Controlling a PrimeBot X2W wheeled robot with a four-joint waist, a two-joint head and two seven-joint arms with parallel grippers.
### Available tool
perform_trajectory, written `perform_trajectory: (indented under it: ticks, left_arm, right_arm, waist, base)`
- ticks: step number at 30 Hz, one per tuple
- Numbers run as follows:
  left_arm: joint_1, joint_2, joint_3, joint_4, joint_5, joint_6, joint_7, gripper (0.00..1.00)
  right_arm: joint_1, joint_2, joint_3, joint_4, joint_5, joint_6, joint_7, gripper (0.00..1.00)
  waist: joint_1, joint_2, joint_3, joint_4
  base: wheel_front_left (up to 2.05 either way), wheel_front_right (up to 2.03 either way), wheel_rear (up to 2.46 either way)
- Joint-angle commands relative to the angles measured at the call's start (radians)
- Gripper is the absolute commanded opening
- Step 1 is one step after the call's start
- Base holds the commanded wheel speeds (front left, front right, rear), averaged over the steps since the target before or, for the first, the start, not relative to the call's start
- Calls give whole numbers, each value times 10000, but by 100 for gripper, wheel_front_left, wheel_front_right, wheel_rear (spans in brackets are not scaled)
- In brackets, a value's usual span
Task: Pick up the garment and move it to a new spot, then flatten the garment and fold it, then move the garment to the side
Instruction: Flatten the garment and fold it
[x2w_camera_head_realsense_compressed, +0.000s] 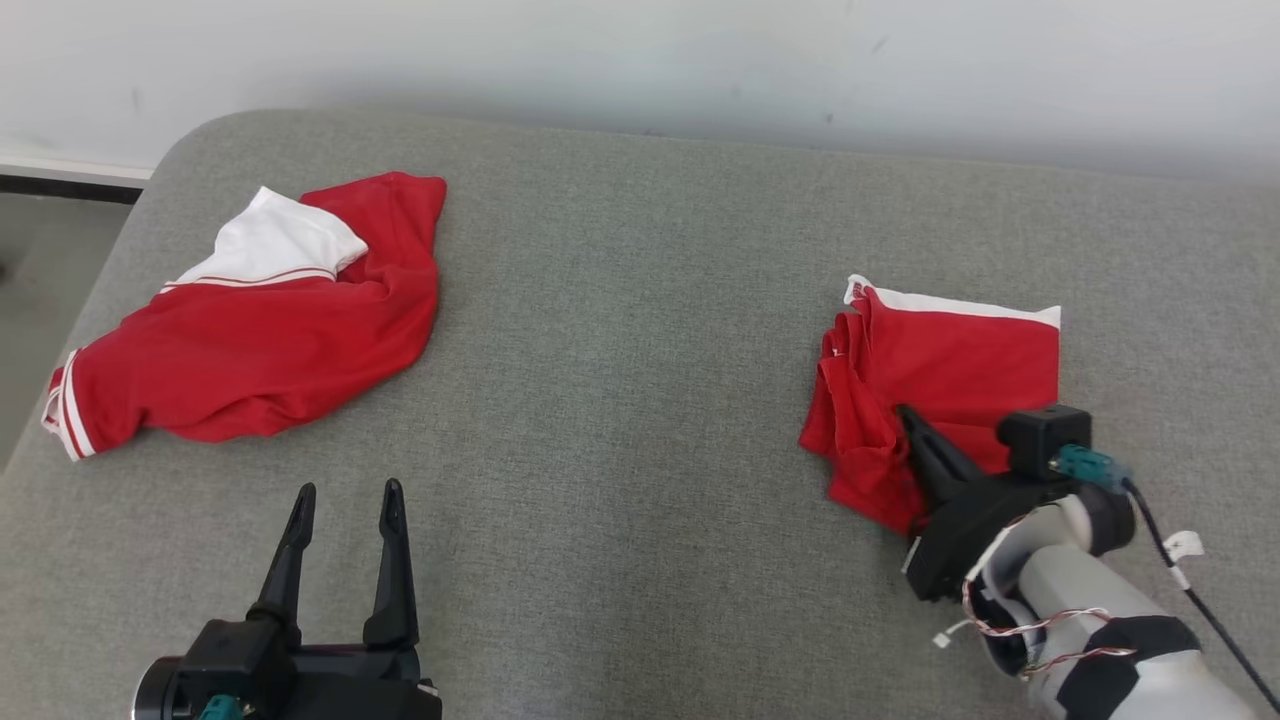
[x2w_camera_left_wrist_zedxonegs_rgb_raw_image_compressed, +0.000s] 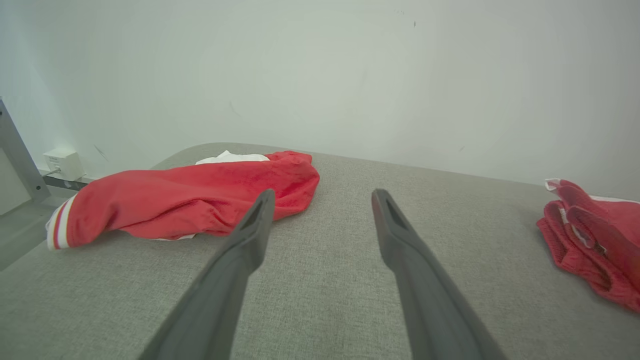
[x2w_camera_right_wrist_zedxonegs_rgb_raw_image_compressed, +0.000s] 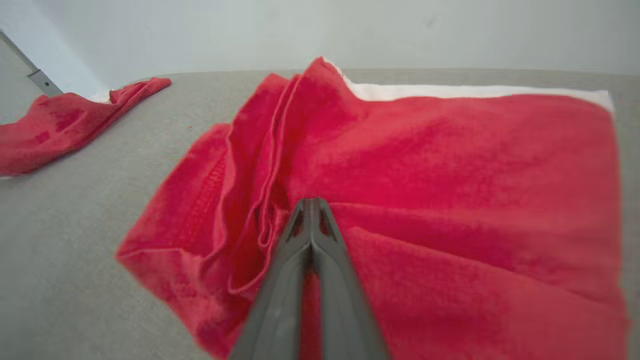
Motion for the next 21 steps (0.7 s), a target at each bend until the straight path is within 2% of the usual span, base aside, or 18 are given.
perform_trajectory:
  ticks: [1,4,10,21]
  left_arm:
    - [-66,-3,20,-3,9,-7,-33,100]
    - [-61,-3,13,-15,-21,2,-33,100]
    - [-47,-3,15,-103,-36,89,-33,100]
    - [105,-3,314,-110,221,19,-33,100]
  right_arm:
    - [156,107,73,-114,73,-24,-41,0]
    - [378,379,315,-631,-11,-24,-42,0]
    - [719,801,40,-1504,-212,-24,-46,0]
    - [1730,506,-2185,-4015,-1066,-24,-30,0]
  waist:
    - [-1,-1,-16,38]
    - [-1,-1,-36,93]
    - [-1,-1,10,18]
    - [-1,-1,-305,-861]
  base:
    - [0,0,0]
    - [0,0,0]
    - [0,0,0]
    - [0,0,0]
